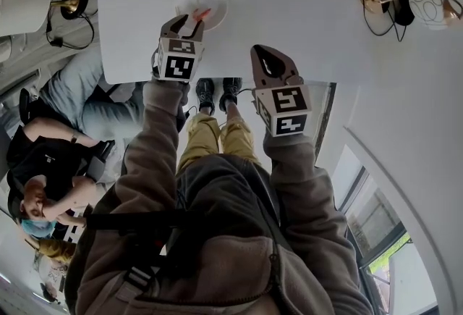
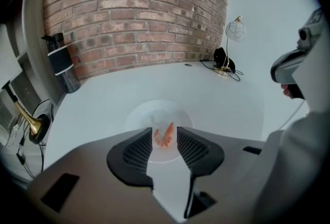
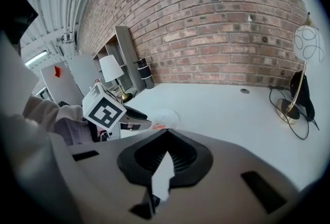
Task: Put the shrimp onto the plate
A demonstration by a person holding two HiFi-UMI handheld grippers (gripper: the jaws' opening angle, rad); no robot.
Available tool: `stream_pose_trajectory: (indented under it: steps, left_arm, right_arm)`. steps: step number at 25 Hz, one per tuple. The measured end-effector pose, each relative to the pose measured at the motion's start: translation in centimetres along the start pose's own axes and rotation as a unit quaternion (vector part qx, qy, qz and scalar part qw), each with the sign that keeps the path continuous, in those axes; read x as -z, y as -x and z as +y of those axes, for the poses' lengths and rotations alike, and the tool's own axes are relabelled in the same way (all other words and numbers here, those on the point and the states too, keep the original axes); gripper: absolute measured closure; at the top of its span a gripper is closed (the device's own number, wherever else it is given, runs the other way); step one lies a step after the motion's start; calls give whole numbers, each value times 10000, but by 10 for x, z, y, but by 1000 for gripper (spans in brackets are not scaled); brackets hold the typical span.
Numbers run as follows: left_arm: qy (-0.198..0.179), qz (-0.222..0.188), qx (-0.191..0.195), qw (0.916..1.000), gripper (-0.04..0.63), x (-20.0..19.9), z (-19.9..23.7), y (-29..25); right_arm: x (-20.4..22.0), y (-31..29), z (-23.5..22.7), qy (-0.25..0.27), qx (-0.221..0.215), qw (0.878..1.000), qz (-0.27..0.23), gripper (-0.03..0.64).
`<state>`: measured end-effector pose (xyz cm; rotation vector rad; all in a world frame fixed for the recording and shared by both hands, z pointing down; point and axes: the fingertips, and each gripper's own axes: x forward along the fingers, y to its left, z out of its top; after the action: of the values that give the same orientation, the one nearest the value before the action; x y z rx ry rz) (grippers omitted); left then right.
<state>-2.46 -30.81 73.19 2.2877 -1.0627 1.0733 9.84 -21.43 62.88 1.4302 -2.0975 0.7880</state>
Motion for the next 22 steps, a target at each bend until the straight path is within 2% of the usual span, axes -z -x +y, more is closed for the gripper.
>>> stream_pose_trajectory:
  steps: [5, 10, 11, 14, 18, 22]
  left_arm:
    - [167, -375, 17, 9992, 442, -16, -3, 44]
    - [73, -743, 63, 9972, 448, -40, -17, 89]
    - [68, -831, 53, 9965, 503, -45, -20, 99]
    - [32, -1114, 27, 9938, 514, -63, -26, 130]
    - [162, -1594, -98, 9870, 589, -87, -37, 180]
    - [256, -1879, -97, 9818, 589, -106, -52, 222]
  right_arm:
    - [-18, 13, 17, 190, -141, 9995, -210, 617]
    - [-42, 40, 30, 358, -176, 9978, -527, 617]
    - [-48, 46, 33, 394, -173, 9972, -614, 617]
    - [-72, 70, 41, 559, -169, 9940, -923, 617]
    - [-103, 115, 45, 651, -33, 9873, -1449, 617]
    - [-131, 156, 48, 635, 114, 9795, -1909, 617]
